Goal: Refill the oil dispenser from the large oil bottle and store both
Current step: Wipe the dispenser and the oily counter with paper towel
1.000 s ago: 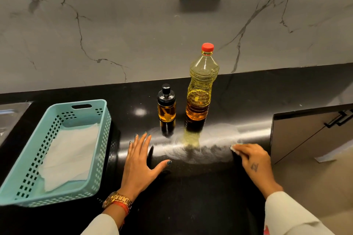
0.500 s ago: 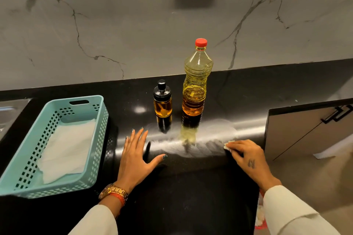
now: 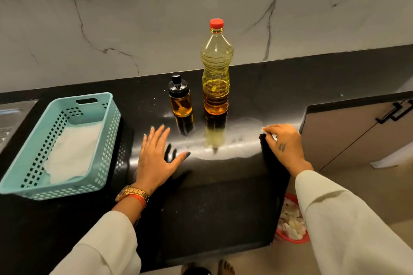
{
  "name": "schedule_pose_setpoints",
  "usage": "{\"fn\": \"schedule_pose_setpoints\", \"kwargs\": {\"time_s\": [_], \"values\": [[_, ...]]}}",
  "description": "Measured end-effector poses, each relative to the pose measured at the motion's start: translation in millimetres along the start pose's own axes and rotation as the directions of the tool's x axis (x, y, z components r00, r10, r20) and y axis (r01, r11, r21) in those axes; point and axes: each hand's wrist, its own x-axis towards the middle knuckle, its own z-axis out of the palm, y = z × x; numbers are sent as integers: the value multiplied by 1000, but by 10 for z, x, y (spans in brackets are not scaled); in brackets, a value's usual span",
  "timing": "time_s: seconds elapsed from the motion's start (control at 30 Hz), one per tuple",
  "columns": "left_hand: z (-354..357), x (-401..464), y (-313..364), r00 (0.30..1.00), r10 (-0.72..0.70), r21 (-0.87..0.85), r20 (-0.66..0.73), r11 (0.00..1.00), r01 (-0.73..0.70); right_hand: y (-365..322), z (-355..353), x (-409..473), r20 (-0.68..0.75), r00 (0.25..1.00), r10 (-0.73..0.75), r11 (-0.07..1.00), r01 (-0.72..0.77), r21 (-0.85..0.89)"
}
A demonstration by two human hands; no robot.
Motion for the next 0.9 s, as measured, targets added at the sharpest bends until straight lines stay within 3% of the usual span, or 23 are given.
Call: {"fn": "schedule_pose_setpoints", "kwargs": {"time_s": [0.17, 0.37, 0.63, 0.9], "values": [[86, 33, 250, 998, 54, -60, 40, 997, -52, -137, -56, -163, -74, 994, 74, 981, -60, 184], [273, 125, 641, 984, 153, -180, 87, 974, -136, -135, -74, -387, -125, 950, 285, 909, -226, 350], [663, 219, 1572, 923, 370, -350, 101, 882, -316, 122, -180, -675, -251, 842, 478, 817, -320, 479], [1162, 140, 2641, 852, 502, -428, 150, 810, -402, 730, -354, -1015, -210, 729, 652, 657, -406, 635]]}}
